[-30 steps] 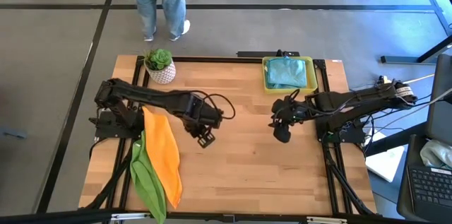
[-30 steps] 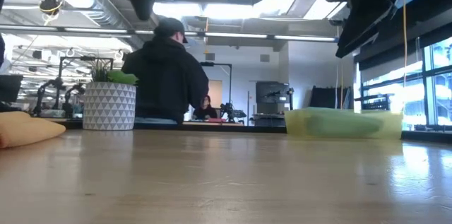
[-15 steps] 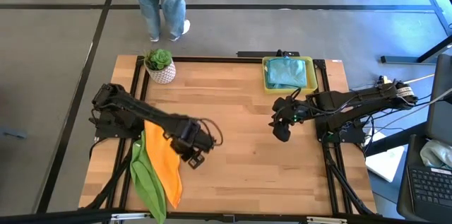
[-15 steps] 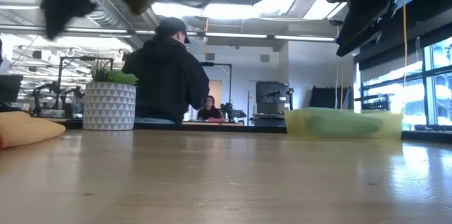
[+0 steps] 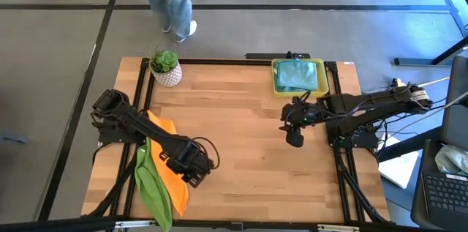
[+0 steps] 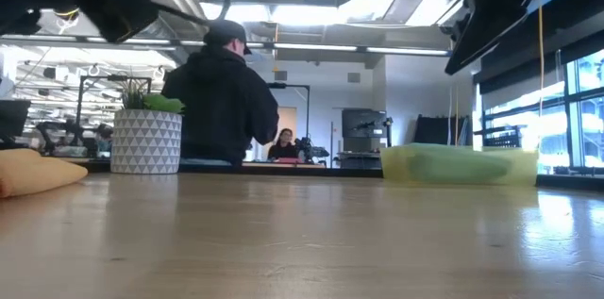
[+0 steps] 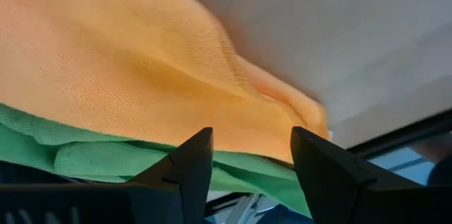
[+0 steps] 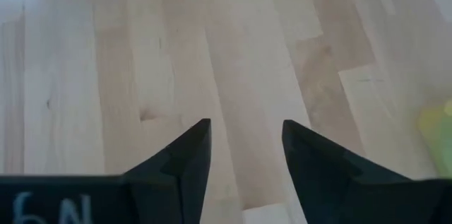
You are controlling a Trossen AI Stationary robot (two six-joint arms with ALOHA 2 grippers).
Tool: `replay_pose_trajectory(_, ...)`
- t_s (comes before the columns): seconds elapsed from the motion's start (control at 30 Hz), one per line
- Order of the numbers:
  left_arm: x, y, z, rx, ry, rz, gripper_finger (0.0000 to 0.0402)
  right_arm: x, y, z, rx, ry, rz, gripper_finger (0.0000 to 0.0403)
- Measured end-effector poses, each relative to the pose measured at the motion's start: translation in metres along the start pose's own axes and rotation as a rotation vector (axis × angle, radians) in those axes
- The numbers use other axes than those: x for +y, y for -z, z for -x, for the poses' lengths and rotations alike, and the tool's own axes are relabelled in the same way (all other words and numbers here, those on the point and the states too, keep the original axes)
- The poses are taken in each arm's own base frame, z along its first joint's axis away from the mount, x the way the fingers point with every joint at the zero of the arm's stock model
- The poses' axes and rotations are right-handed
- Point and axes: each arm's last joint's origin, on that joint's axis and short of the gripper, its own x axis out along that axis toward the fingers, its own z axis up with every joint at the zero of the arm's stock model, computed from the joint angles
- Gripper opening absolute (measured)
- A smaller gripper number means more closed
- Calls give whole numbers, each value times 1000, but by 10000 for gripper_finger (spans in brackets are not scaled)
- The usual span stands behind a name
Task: Fold microfiber towels
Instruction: Fold the orange microfiber towel
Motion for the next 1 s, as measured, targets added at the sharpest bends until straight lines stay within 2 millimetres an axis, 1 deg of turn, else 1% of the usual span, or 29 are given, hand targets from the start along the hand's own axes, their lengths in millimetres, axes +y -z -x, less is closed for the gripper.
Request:
replay_pose_trajectory(0.2,6,-3,-15,3,-15,12,183,-7,-2,-1,-2,22,-30,177)
replay_pose_trajectory(0.4,1,-9,-20,-10,67,38,183,-10,-2,-1,-3,30,-46,177)
replay_pose_trajectory(0.57,10,-11,-29,-10,12,60,183,-10,-2,-1,-2,30,-46,177)
replay_pose_trajectory(1.0,12,-14,-34,-70,13,52,183,-10,-3,-1,-5,39,-50,177)
